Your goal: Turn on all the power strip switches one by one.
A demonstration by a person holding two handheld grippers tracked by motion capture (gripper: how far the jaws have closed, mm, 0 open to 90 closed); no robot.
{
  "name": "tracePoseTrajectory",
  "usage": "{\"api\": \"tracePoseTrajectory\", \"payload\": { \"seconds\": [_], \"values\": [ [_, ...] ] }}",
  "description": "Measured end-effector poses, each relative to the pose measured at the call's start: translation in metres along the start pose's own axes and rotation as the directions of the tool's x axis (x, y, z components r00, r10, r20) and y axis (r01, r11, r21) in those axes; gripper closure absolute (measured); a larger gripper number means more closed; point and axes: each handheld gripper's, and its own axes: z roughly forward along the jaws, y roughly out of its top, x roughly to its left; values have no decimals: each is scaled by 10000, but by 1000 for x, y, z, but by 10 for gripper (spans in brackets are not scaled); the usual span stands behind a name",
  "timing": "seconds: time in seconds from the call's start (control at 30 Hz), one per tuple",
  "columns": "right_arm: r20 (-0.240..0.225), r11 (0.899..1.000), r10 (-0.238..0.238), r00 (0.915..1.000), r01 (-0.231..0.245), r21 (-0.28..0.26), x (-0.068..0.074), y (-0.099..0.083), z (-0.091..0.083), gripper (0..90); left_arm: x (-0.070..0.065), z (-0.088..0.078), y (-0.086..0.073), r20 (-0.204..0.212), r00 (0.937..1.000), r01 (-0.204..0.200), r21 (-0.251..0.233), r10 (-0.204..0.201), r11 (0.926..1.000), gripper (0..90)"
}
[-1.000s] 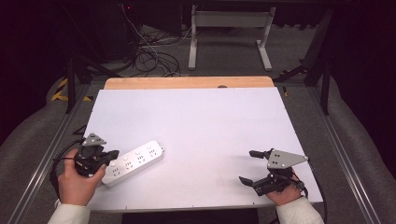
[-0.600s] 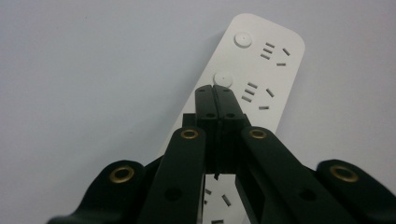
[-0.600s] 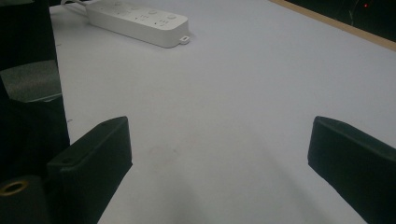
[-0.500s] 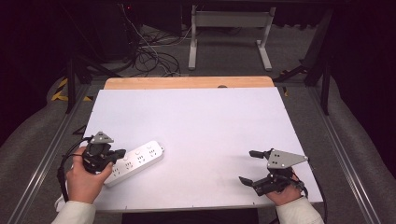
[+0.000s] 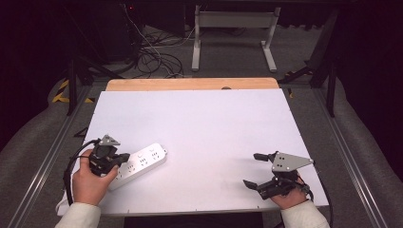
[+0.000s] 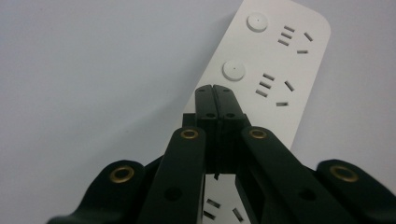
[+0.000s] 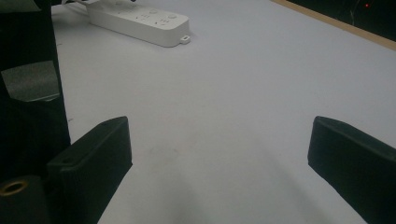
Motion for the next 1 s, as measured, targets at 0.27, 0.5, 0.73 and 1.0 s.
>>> {"api": "tracePoseTrajectory", "payload": {
  "seconds": [0.27, 0.5, 0.73, 1.0],
  "values": [
    [-1, 10000, 1, 10000, -1, 22, 0, 0, 0, 66, -2, 5, 0, -90, 9999, -133, 230, 135, 9996, 900],
    [2, 10000, 5, 10000, -5, 46, 0, 0, 0, 66, -1, 7, 1, -87, 9998, -185, 252, 187, 9995, 900],
    [2, 10000, 17, 10000, -17, 46, 0, 0, 0, 66, -1, 7, 0, -67, 9999, -140, 217, 142, 9997, 900],
    [-12, 10000, 16, 10000, -16, 47, 0, 0, 0, 66, -2, 8, 0, -108, 9998, -165, 269, 168, 9995, 900]
  ]
}}
